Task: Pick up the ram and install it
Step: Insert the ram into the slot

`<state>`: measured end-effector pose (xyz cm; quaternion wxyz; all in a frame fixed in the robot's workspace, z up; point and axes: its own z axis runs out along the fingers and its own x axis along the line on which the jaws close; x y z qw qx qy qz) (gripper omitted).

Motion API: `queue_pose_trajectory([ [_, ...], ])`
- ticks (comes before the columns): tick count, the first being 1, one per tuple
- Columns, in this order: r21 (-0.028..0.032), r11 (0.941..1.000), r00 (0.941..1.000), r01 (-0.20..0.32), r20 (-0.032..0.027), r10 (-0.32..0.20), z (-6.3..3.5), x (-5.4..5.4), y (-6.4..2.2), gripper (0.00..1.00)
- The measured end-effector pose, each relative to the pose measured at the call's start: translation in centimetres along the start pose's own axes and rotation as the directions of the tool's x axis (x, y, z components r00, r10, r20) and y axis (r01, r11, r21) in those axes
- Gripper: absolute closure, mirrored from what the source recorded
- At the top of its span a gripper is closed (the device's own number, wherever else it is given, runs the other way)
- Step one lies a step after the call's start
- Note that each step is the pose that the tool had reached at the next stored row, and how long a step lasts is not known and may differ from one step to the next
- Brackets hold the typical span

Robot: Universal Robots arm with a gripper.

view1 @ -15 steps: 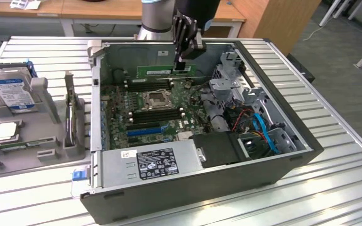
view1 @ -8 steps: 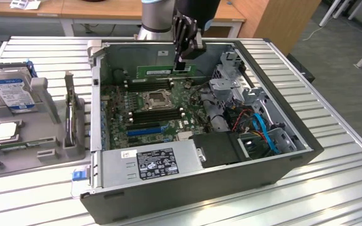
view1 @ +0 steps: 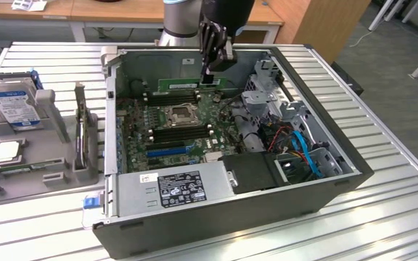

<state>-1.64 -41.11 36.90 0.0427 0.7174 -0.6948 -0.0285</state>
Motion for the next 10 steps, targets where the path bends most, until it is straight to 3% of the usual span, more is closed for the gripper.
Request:
queue_pose_trajectory([
  [10, 0.007, 0.9994, 0.9995, -0.033, 0.0033, 0.033, 1.4, 0.0, -0.11, 0.88],
])
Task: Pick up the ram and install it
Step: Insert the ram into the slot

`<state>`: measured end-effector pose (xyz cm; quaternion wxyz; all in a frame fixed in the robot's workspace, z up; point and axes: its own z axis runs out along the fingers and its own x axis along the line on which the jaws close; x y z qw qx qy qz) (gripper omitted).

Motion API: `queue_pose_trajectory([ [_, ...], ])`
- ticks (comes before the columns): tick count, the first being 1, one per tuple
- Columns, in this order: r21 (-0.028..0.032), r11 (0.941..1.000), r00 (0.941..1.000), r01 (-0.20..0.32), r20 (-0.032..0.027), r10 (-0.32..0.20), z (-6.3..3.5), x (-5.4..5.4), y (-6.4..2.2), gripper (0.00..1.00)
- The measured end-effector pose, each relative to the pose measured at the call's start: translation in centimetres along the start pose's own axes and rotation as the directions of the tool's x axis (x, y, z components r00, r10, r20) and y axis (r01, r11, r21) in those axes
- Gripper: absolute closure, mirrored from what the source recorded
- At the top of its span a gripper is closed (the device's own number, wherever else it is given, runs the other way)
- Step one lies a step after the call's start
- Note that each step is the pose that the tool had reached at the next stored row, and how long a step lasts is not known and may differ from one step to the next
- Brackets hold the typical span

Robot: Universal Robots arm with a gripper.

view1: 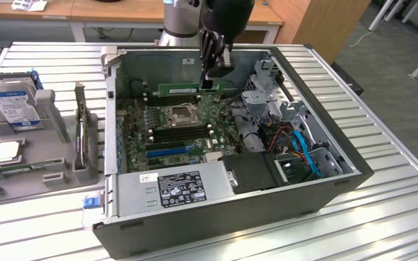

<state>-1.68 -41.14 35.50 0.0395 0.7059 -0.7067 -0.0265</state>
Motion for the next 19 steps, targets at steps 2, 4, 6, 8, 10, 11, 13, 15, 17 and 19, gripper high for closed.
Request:
queue_pose_trajectory([
  [2, 0.0013, 1.0, 1.0, -0.009, 0.0008, 0.009, 0.35, 0.0, -0.02, 0.88],
  [4, 0.002, 0.9998, 0.9998, -0.019, 0.0018, 0.019, 0.68, 0.0, 0.0, 0.88],
  [6, 0.0026, 0.9994, 0.9994, -0.033, 0.0032, 0.033, 1.04, 0.0, 0.02, 0.88],
  [8, 0.0039, 0.999, 0.999, -0.045, 0.0042, 0.045, 1.4, 0.0, 0.04, 0.88],
  [10, 0.006, 0.9985, 0.9985, -0.054, 0.0052, 0.054, 1.78, 0.0, 0.07, 0.88],
  [11, 0.0074, 0.9985, 0.9985, -0.055, 0.0053, 0.055, 1.92, 0.0, 0.06, 0.88],
  [13, 0.008, 0.9985, 0.9985, -0.055, 0.0054, 0.055, 2.08, 0.0, 0.05, 0.88],
  [15, 0.0084, 0.9984, 0.9984, -0.056, 0.0054, 0.056, 2.29, 0.0, 0.06, 0.88],
  [17, 0.009, 0.9984, 0.9984, -0.056, 0.0056, 0.056, 2.66, 0.0, 0.07, 0.88],
  [19, 0.0097, 0.9984, 0.9984, -0.057, 0.0056, 0.057, 3.01, 0.0, 0.06, 0.88],
])
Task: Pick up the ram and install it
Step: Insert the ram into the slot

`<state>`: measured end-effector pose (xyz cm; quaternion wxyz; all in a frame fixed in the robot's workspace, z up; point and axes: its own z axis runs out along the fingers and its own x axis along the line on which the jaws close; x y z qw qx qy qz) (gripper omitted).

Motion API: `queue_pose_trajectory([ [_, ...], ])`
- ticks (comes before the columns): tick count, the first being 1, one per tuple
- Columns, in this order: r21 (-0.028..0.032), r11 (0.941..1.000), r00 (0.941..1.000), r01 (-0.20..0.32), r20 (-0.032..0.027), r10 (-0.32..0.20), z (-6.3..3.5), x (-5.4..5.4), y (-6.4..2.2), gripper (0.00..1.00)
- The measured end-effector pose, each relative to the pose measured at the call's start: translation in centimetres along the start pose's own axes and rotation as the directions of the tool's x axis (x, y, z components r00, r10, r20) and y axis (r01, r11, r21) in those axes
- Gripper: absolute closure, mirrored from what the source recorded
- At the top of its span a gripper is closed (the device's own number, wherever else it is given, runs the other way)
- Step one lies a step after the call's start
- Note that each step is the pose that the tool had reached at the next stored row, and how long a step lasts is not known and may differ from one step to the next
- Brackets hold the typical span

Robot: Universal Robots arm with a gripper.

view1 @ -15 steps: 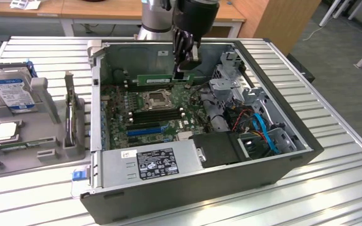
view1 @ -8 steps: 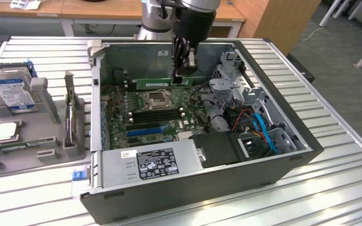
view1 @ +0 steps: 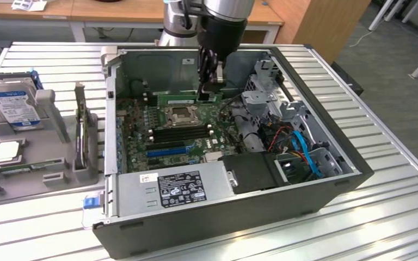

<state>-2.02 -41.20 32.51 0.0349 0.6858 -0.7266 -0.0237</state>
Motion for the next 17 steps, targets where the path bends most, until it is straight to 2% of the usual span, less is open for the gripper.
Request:
queue_pose_trajectory([
  [17, 0.0069, 1.0, 1.0, -0.003, 0.0, 0.003, 3.12, 0.0, 0.15, 0.88],
])
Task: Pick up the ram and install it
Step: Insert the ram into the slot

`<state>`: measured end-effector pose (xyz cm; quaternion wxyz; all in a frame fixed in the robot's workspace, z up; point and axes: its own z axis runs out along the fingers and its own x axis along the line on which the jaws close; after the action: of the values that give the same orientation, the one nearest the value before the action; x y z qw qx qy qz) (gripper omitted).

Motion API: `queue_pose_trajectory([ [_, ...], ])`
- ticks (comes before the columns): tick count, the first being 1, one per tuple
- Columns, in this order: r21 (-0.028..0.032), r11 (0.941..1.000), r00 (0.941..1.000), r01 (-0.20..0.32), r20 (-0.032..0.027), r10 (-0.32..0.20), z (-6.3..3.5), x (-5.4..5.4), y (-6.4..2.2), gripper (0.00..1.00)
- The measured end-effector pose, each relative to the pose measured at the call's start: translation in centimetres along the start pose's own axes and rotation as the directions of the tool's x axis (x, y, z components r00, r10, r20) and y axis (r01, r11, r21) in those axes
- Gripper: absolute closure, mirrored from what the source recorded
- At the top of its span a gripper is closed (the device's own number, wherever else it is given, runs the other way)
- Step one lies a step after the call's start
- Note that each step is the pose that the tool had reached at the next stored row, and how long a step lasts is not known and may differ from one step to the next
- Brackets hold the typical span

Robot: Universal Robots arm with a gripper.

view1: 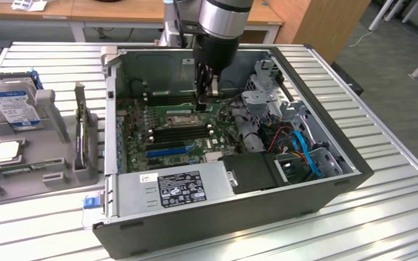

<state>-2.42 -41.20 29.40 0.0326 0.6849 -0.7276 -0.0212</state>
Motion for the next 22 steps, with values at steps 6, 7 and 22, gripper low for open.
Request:
queue_pose_trajectory([
  [6, 0.0021, 1.0, 1.0, -0.001, -0.0001, 0.001, 1.08, 0.0, 0.03, 0.88],
  [7, 0.0026, 1.0, 1.0, -0.001, 0.0001, 0.001, 1.27, 0.0, 0.03, 0.88],
  [22, 0.004, 0.9982, 0.9982, 0.059, -0.0048, -0.059, 2.47, 0.0, -0.03, 0.88],
])
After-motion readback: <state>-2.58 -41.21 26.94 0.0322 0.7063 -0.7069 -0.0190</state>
